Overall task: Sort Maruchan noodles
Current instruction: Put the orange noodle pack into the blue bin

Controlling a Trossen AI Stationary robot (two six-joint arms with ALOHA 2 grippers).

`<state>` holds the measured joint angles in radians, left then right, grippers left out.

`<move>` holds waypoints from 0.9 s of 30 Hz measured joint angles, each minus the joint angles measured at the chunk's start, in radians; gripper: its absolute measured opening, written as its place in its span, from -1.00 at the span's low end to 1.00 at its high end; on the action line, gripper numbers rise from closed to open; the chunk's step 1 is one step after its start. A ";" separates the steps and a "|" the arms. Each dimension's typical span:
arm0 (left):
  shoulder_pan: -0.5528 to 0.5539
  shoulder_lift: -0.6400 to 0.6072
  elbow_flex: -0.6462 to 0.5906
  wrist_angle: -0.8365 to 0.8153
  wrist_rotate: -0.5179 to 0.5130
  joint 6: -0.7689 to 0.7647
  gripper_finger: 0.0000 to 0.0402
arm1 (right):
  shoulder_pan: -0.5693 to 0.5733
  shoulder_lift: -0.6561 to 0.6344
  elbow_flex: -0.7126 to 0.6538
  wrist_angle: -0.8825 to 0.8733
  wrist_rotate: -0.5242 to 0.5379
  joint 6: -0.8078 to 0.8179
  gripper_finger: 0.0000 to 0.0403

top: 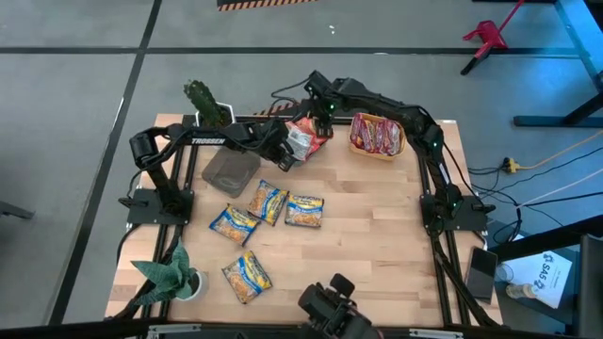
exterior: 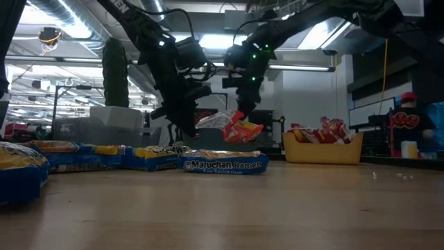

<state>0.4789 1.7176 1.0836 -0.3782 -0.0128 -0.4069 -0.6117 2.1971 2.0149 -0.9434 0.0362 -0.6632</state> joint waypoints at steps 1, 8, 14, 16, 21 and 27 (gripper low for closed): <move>0.001 0.000 0.000 0.000 0.000 0.000 -1.00 | 0.000 0.000 -0.015 0.012 0.009 0.001 -0.22; 0.000 0.000 0.000 -0.001 0.012 0.002 -1.00 | -0.018 -0.007 -0.095 0.094 -0.034 0.004 -0.22; 0.001 0.000 0.000 -0.002 0.012 0.012 -1.00 | -0.024 -0.017 -0.056 0.091 -0.037 0.003 -0.22; 0.000 0.000 0.000 -0.002 0.011 0.024 -1.00 | -0.034 -0.039 -0.032 0.089 -0.037 0.003 -0.22; 0.000 0.000 0.000 -0.002 0.011 0.025 -1.00 | -0.062 -0.066 -0.019 0.076 -0.081 0.004 -0.22; 0.000 0.000 0.000 -0.002 0.012 0.026 -1.00 | -0.080 -0.067 -0.093 0.148 -0.113 0.004 -0.22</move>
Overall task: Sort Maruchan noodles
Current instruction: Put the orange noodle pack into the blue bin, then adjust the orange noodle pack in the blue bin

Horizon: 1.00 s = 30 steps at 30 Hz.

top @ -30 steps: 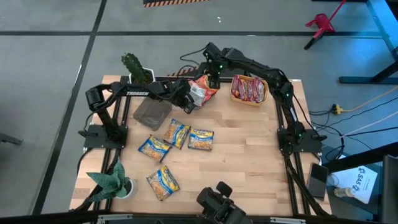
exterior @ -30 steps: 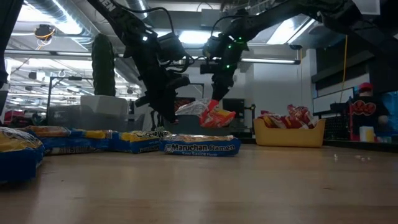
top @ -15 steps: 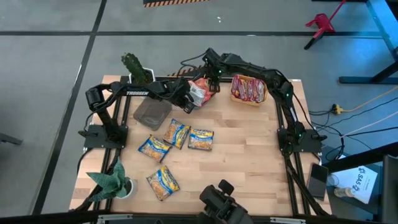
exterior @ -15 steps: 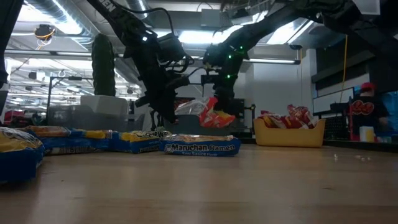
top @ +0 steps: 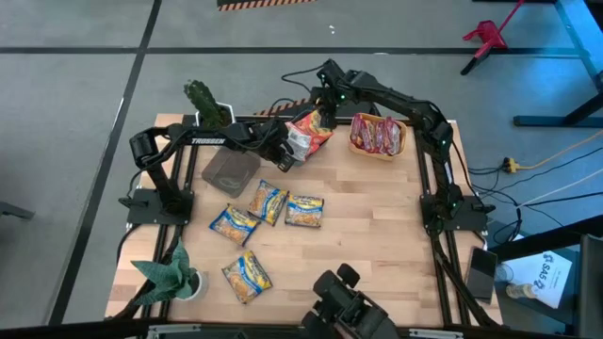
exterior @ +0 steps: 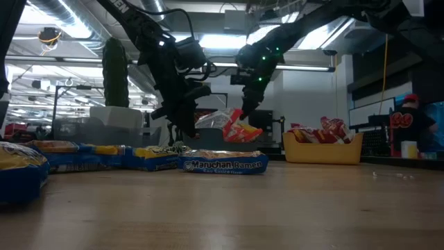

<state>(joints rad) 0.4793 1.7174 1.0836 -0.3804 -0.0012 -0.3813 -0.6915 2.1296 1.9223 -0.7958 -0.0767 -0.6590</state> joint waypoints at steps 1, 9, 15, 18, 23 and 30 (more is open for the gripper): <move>0.000 0.000 0.000 0.000 0.000 0.000 -1.00 | -0.005 0.001 -0.014 0.022 0.009 0.000 -0.22; 0.000 0.000 0.000 0.000 0.019 0.001 -1.00 | -0.009 0.000 -0.133 0.132 -0.020 0.027 -0.22; 0.000 0.000 0.000 0.000 0.014 0.008 -1.00 | -0.009 -0.008 -0.158 0.132 -0.046 0.049 -0.22; 0.000 0.000 0.000 0.000 0.012 0.045 -1.00 | -0.010 -0.035 -0.124 0.117 -0.047 0.048 -0.22; 0.000 0.000 0.000 0.001 0.023 0.049 -1.00 | -0.012 -0.095 -0.090 0.088 -0.056 0.029 -0.22; -0.008 -0.068 -0.002 0.020 0.135 0.046 -1.00 | 0.032 -0.121 -0.114 0.076 -0.254 -0.062 -0.22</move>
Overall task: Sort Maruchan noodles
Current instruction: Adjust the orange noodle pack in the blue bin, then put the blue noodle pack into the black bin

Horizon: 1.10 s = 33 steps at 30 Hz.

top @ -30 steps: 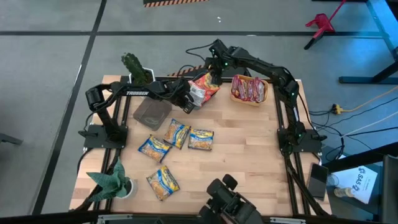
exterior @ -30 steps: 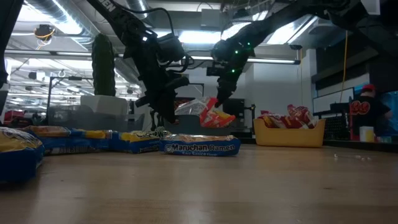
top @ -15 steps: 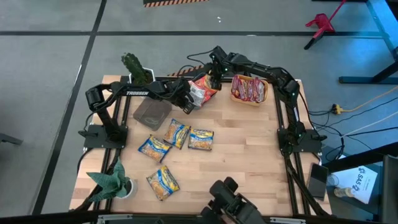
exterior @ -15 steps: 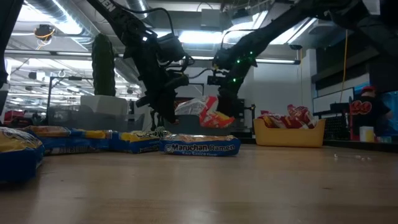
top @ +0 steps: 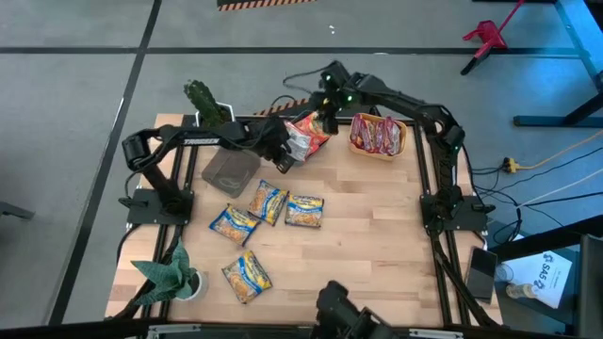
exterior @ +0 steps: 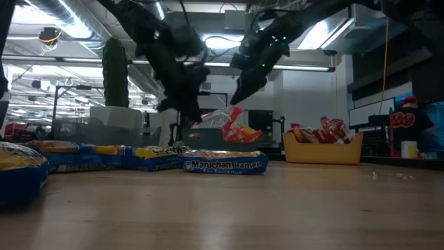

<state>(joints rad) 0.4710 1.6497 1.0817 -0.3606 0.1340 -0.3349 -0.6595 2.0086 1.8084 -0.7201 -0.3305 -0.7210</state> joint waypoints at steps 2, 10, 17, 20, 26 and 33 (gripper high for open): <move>-0.005 -0.041 0.000 -0.006 0.008 -0.011 -1.00 | 0.023 0.003 -0.023 0.023 -0.038 -0.019 -0.22; -0.022 -0.217 0.000 -0.007 -0.015 -0.079 -1.00 | 0.093 0.016 -0.063 0.129 -0.049 -0.066 -0.22; -0.035 -0.314 0.000 -0.003 -0.043 -0.083 -1.00 | 0.067 0.053 -0.132 0.134 0.025 -0.025 -0.22; -0.035 -0.338 0.000 -0.003 -0.052 -0.083 -1.00 | 0.057 0.051 -0.158 0.134 0.041 -0.016 -0.22; -0.035 -0.344 0.000 -0.004 -0.051 -0.091 -1.00 | 0.056 0.042 -0.160 0.127 0.042 -0.009 -0.22; -0.062 -0.389 0.000 -0.001 0.035 -0.124 -1.00 | 0.073 -0.013 -0.087 0.088 0.016 0.000 -0.22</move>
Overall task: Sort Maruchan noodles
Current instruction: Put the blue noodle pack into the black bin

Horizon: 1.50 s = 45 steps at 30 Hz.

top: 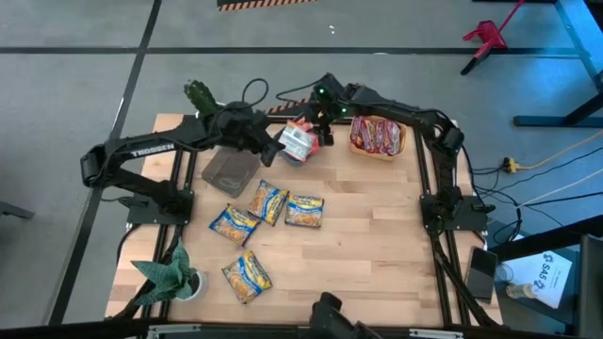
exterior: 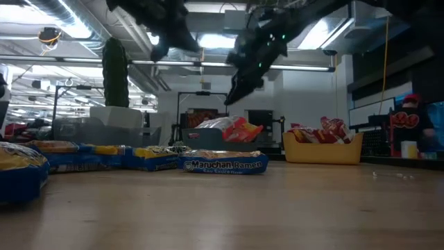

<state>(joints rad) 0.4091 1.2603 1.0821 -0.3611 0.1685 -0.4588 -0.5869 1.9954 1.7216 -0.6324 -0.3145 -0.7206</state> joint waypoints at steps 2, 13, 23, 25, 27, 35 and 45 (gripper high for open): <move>-0.013 -0.038 0.000 -0.022 0.013 -0.006 -1.00 | 0.009 -0.026 0.010 -0.008 -0.023 0.024 -0.22; -0.148 -0.301 0.002 -0.132 0.052 -0.090 -1.00 | 0.273 -0.078 -0.050 -0.306 -0.018 0.059 -0.22; -0.202 -0.444 0.002 -0.125 0.018 -0.110 -1.00 | 0.439 -0.075 -0.332 -0.036 0.082 0.256 -0.22; -0.202 -0.457 0.002 -0.127 0.017 -0.111 -1.00 | 0.433 -0.075 -0.373 0.029 0.102 0.321 -0.22; -0.201 -0.466 0.002 -0.128 0.016 -0.112 -1.00 | 0.422 -0.075 -0.401 0.061 0.087 0.364 -0.22; -0.201 -0.471 0.002 -0.136 0.016 -0.115 -1.00 | 0.439 -0.048 -0.470 0.096 0.034 0.400 -0.22; -0.201 -0.469 0.002 -0.146 0.002 -0.115 -1.00 | 0.436 -0.016 -0.458 0.106 0.005 0.404 -0.73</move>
<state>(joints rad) 0.2077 0.7918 1.0836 -0.5068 0.1701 -0.5735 -0.1509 1.9794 1.2632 -0.5268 -0.3091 -0.3168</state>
